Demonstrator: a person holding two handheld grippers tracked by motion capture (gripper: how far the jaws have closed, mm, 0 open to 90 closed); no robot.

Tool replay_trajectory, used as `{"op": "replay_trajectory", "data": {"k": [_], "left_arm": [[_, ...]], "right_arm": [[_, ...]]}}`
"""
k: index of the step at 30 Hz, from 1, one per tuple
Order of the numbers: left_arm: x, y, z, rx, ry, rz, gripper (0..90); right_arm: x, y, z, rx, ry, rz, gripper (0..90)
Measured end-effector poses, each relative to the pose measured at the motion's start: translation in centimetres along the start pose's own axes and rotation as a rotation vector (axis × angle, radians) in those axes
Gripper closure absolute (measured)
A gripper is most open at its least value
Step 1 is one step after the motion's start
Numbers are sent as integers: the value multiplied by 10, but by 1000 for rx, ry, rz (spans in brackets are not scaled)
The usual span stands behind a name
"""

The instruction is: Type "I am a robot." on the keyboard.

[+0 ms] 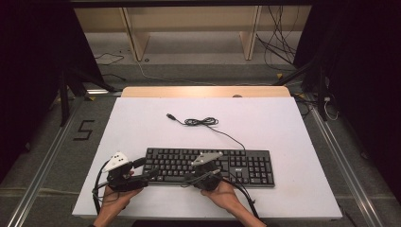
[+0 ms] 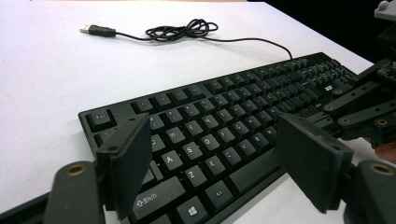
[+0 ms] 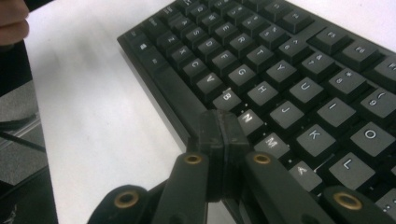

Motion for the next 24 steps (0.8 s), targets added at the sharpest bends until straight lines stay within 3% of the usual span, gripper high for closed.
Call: {"op": "replay_trajectory", "data": {"k": [10,16,19,24], "left_arm": [[0,0,0,-1,3,1,270],[-3,0,-1,-3,14,7,270],[-6,0,-1,-5,23,18,275],[-10,-1,-4,-15,45,31,309]], "right_arm": [[0,-3,-3,-15,-9,18,900],[0,-2,-2,-9,-2,3,900],[1,2,3,15,9,-17,855],[3,10,13,70,23,-18,697]]}}
Point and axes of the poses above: each handheld gripper's, and its own axes: z roughly backward along the jaws, y roughly out of its top, x roughly to its right, the point moved 9 cm from there along -z, roughly forward along the jaws, and after that the axes turned 2 degrees about y, right-handed, at the moved point
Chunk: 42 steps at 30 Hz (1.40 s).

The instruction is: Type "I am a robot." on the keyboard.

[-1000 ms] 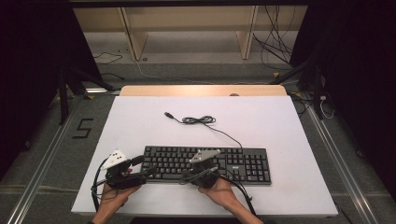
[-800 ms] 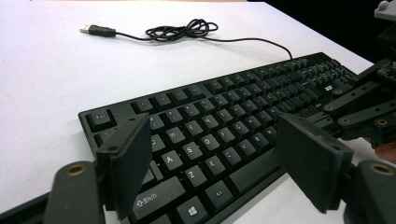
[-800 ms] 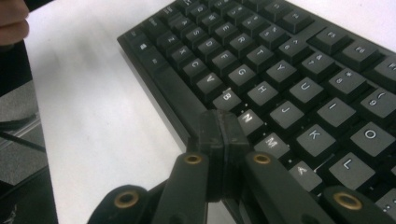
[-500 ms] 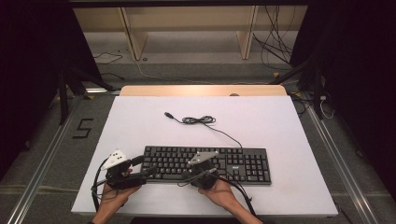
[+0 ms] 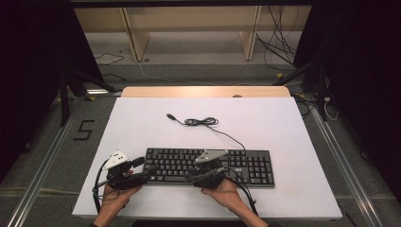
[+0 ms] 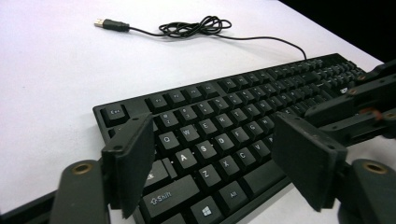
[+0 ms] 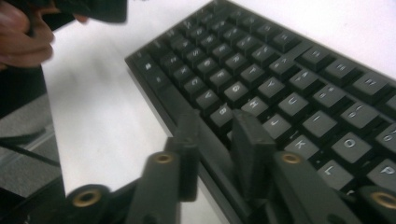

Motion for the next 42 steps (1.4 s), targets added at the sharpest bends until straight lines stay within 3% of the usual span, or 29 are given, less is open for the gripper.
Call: {"op": "replay_trajectory", "data": {"k": [3,11,20,26,31,42], "left_arm": [[-2,-1,-2,-11,8,5,351],[-5,-3,-10,-44,20,11,511],[-6,-7,-21,-101,29,-16,738],[-8,-10,-27,-136,33,-23,834],[-9,-13,-31,-163,40,-28,886],[-10,-16,-33,-188,39,-33,889]], "right_arm": [[3,3,5,19,-5,-12,600],[12,7,17,53,-27,-40,465],[11,8,23,70,-27,-38,409],[9,8,26,74,-28,-36,390],[8,8,29,84,-24,-34,376],[5,8,33,91,-19,-30,371]]}}
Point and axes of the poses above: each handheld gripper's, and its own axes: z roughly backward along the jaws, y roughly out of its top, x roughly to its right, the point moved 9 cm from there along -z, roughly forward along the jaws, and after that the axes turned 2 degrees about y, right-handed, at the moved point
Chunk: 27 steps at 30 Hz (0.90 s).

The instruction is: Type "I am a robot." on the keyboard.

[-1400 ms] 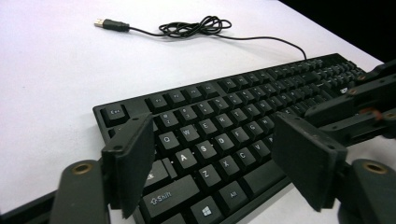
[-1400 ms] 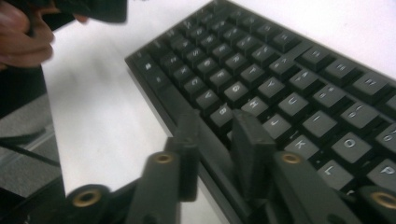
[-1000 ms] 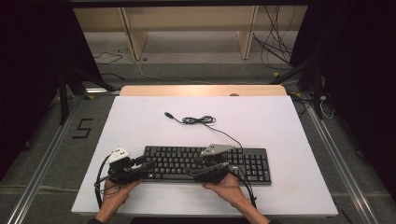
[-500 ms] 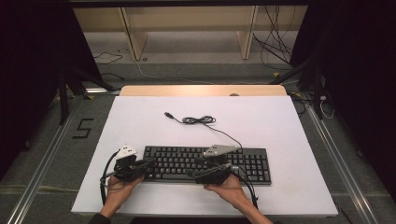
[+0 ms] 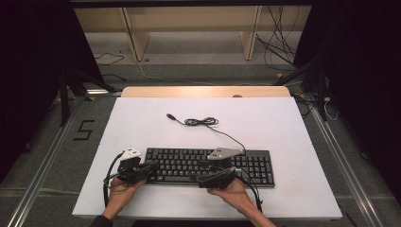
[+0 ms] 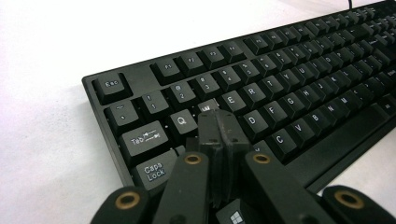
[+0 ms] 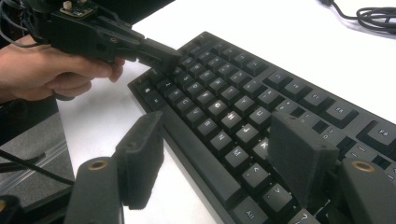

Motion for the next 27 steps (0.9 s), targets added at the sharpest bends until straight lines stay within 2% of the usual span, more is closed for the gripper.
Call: {"op": "replay_trajectory", "data": {"k": [27], "left_arm": [[1,-5,-5,-39,15,2,891]], "right_arm": [[-2,0,1,0,6,6,370]]}}
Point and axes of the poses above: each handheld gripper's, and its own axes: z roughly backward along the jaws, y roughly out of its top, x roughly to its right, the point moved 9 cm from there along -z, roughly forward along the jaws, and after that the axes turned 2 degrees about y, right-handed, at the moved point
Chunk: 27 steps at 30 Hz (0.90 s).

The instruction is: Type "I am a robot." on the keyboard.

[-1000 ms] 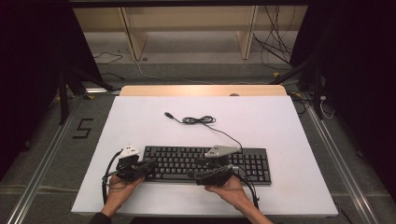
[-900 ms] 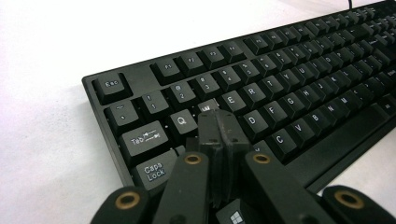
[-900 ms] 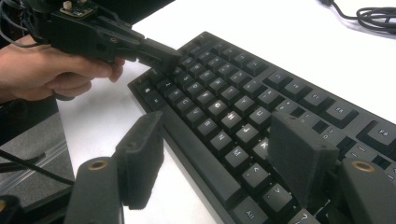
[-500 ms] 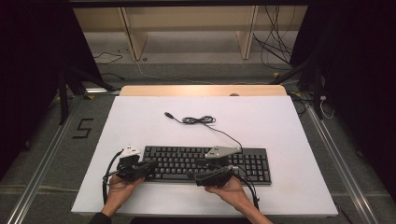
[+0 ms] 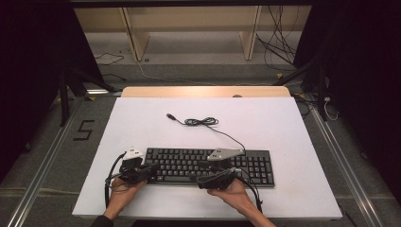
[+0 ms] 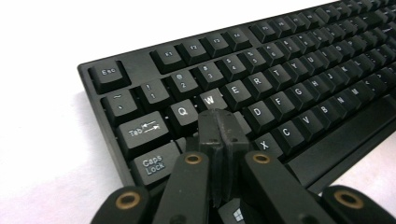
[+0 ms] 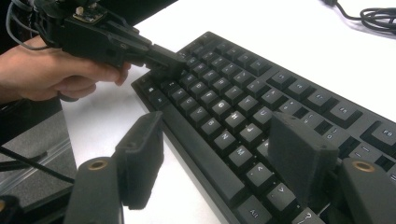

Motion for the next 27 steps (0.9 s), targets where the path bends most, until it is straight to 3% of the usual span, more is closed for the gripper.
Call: {"op": "replay_trajectory", "data": {"k": [7,12,18,27], "left_arm": [[0,2,-1,-4,1,-5,891],[-2,8,6,38,-1,11,885],[2,14,17,100,-38,27,753],[9,13,27,129,-69,22,536]], "right_arm": [[0,1,1,4,-1,1,370],[1,2,1,9,-5,0,370],[3,2,1,12,-15,3,385],[7,1,-1,-3,-28,10,575]]}}
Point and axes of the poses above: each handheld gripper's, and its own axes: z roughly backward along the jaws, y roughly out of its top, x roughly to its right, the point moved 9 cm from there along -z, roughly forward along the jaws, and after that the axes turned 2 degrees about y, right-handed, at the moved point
